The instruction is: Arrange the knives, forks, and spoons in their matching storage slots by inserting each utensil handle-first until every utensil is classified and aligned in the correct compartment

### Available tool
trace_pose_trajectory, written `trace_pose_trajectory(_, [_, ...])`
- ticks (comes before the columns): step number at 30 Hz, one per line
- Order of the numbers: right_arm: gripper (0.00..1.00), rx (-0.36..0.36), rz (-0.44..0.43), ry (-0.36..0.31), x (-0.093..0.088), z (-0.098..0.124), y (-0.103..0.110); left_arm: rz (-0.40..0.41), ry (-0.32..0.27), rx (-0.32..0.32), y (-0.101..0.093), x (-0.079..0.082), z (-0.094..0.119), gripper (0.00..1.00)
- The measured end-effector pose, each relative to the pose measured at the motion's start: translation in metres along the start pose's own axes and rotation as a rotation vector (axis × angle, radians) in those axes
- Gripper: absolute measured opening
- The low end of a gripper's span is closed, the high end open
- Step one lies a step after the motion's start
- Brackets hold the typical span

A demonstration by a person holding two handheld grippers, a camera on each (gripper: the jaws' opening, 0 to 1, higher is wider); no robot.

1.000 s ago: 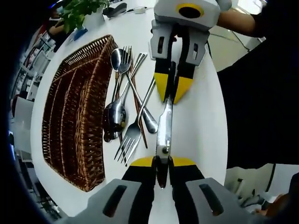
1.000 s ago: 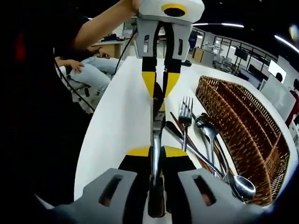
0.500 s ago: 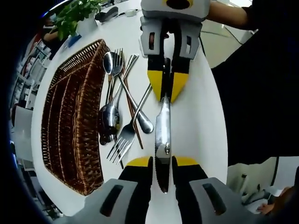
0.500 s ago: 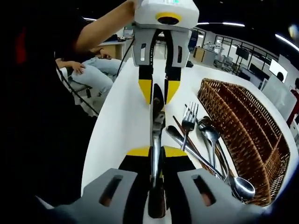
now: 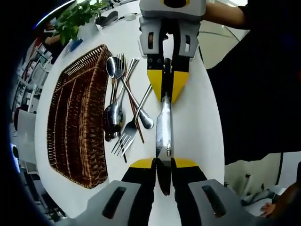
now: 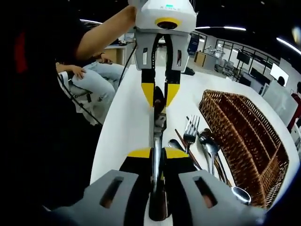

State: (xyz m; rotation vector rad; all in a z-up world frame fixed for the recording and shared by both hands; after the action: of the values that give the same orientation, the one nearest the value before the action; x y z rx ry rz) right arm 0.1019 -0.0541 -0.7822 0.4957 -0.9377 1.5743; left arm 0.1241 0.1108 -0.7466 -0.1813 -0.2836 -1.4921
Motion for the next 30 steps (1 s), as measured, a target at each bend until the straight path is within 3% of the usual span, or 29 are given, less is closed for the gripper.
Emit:
trace_pose_trajectory(4, [0.06, -0.009, 0.013, -0.003, 0.006, 0.005, -0.005, -0.005, -0.009, 0.017, 0.002, 0.001, 0.007, 0.13])
trace_pose_trajectory(18, [0.06, -0.037, 0.081, 0.039, 0.011, 0.033, -0.044, -0.034, -0.151, 0.108, 0.027, 0.018, 0.020, 0.12])
trace_pose_trajectory(30, [0.06, -0.025, 0.132, 0.035, 0.014, 0.047, -0.086, 0.023, -0.276, 0.140, 0.059, 0.024, 0.031, 0.12])
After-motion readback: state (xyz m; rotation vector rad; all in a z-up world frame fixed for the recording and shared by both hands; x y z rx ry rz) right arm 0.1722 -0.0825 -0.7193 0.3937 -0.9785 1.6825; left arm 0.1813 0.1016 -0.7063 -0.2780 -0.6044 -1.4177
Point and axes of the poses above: the point that each gripper's makers call its tool centre point, and the gripper's own axes: z roughly backward along the fingers, y roughly to its left, x roughly out of its top, the point moved 9 cm from there along z, roughly backward along the fingers, and after that the axes turned 9 degrees about z, right-handed, at the moved point
